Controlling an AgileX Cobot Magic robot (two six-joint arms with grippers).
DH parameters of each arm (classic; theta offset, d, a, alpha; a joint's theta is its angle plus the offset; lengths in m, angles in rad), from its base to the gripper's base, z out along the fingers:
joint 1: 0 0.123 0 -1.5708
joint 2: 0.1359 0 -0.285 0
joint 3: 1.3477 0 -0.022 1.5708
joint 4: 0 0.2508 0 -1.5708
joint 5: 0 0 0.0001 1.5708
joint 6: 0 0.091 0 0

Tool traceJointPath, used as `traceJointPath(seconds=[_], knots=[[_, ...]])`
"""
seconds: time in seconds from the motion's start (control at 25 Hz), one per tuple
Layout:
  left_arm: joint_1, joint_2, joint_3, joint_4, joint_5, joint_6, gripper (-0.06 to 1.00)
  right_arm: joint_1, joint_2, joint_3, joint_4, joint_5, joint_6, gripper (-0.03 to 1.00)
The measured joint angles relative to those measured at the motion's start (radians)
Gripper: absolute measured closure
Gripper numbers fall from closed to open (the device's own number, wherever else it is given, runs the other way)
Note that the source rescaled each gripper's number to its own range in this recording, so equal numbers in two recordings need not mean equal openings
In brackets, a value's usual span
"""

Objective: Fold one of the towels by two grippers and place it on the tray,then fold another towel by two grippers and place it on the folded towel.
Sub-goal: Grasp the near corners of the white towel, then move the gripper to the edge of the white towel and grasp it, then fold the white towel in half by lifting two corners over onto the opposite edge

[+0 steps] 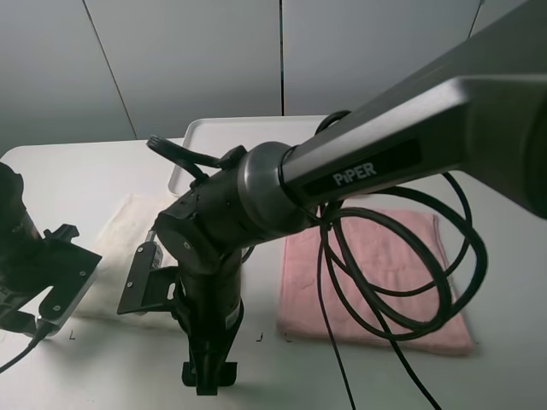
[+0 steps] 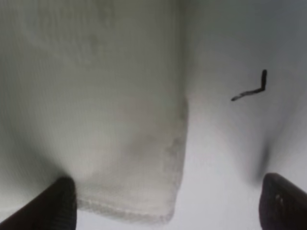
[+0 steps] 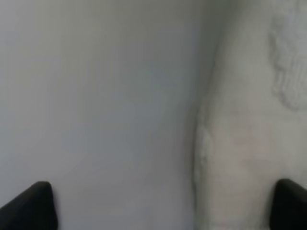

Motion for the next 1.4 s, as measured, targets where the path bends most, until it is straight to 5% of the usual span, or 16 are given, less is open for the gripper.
traceJointPath(seconds=[0.24, 0.44, 0.68, 0.8, 1.16, 1.4], knots=[[0.000, 0.000, 0.000, 0.000, 0.000, 0.000, -0.05, 0.000, 0.002, 0.000, -0.029, -0.025, 0.013, 0.61], [0.000, 0.000, 0.000, -0.001, 0.000, -0.002, -0.05, 0.000, 0.002, 0.000, -0.063, -0.050, 0.064, 0.96], [0.000, 0.001, 0.000, -0.010, -0.009, -0.010, -0.01, 0.000, 0.002, -0.002, -0.106, -0.038, 0.097, 0.97], [0.000, 0.003, -0.002, -0.015, -0.033, -0.012, 0.16, 0.000, 0.002, -0.002, -0.110, -0.034, 0.099, 0.97], [0.000, 0.008, -0.010, -0.026, -0.079, -0.012, 0.90, 0.000, 0.002, -0.002, -0.104, -0.028, 0.109, 0.97], [0.000, -0.008, -0.008, -0.050, -0.050, -0.010, 0.94, -0.002, 0.002, -0.002, -0.076, -0.032, 0.151, 0.97]])
